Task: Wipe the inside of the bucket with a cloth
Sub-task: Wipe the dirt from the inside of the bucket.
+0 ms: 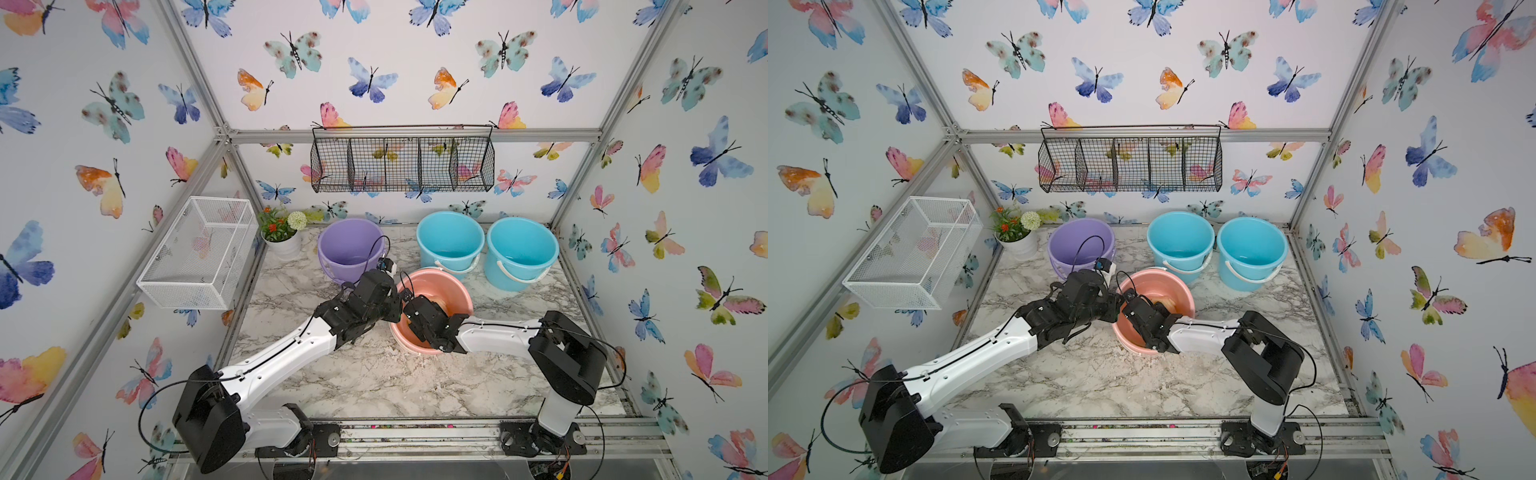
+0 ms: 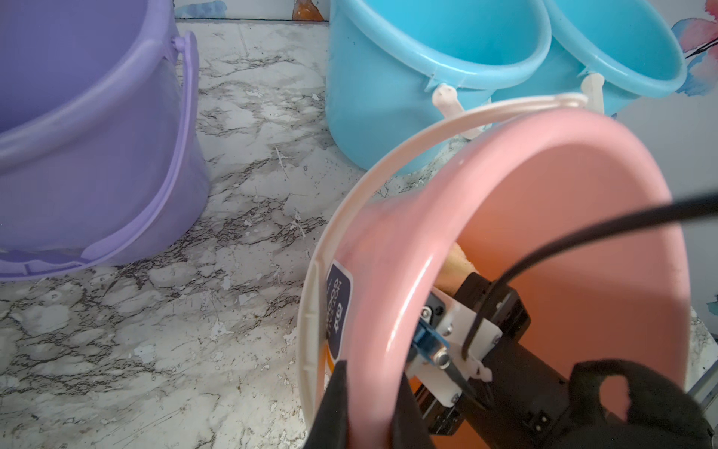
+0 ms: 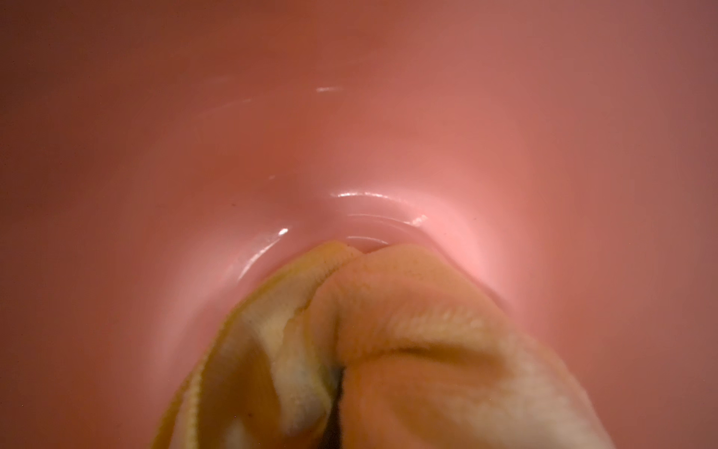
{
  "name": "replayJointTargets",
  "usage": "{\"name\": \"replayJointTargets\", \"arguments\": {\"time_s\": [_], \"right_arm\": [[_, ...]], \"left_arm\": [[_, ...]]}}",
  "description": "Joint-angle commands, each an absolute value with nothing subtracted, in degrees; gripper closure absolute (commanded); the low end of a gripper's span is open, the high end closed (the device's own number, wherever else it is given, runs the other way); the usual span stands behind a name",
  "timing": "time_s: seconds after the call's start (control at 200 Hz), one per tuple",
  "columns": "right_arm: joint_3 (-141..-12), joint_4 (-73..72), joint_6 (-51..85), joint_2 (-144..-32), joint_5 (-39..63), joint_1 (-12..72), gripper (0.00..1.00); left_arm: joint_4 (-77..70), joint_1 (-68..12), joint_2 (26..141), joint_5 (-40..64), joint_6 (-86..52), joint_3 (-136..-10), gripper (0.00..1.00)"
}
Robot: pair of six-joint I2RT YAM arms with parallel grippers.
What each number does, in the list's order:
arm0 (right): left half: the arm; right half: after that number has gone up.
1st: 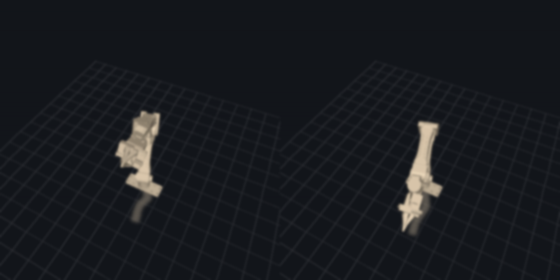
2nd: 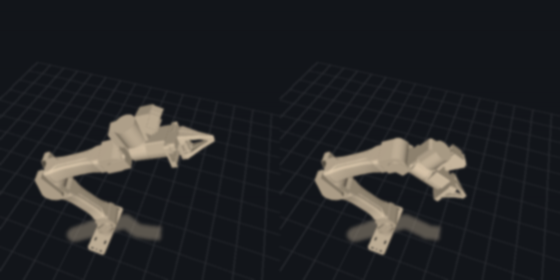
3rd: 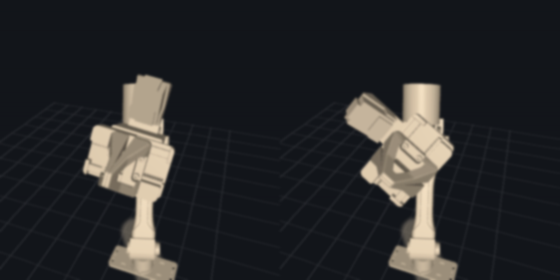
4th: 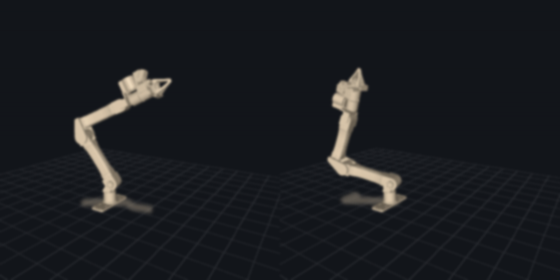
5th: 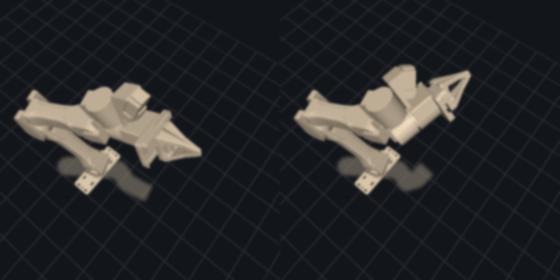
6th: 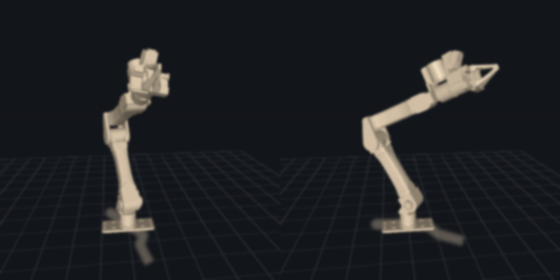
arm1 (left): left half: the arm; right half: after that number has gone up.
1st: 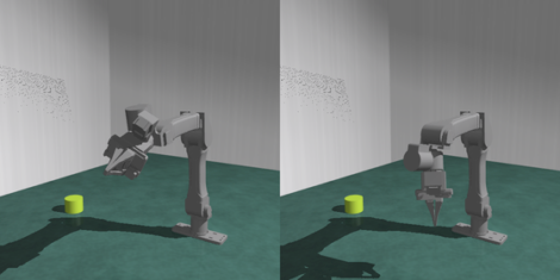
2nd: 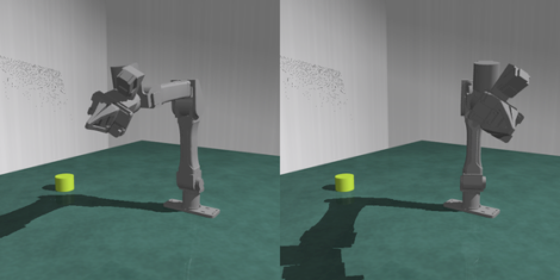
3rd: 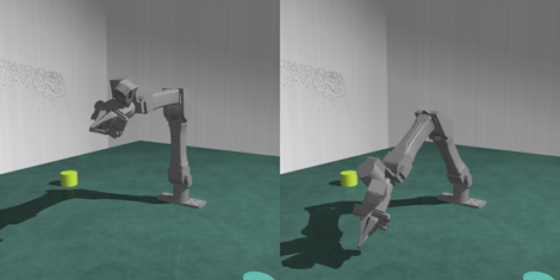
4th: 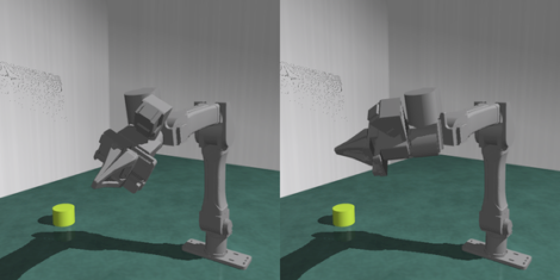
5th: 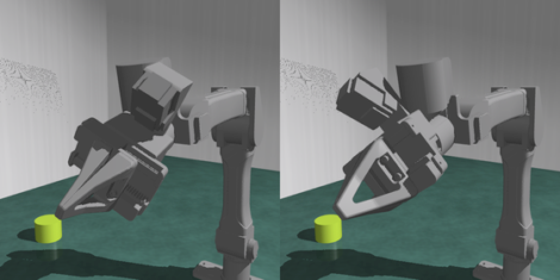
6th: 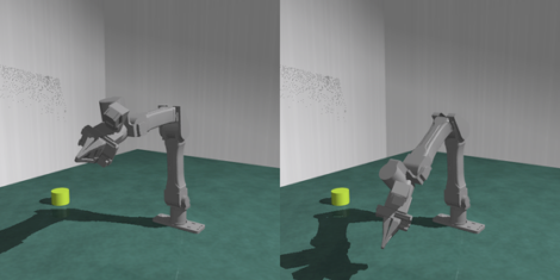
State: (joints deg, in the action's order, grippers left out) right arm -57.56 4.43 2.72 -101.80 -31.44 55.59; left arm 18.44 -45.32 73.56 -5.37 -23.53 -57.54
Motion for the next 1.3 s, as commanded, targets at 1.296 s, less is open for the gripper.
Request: {"name": "replayJointTargets", "arguments": {"time_s": [1.296], "right_arm": [[-46.0,-19.7,9.6,-92.9,-5.8,54.8,0.98]], "left_arm": [[18.4,-48.1,71.4,0.4,-23.6,-56.3,1.00]]}}
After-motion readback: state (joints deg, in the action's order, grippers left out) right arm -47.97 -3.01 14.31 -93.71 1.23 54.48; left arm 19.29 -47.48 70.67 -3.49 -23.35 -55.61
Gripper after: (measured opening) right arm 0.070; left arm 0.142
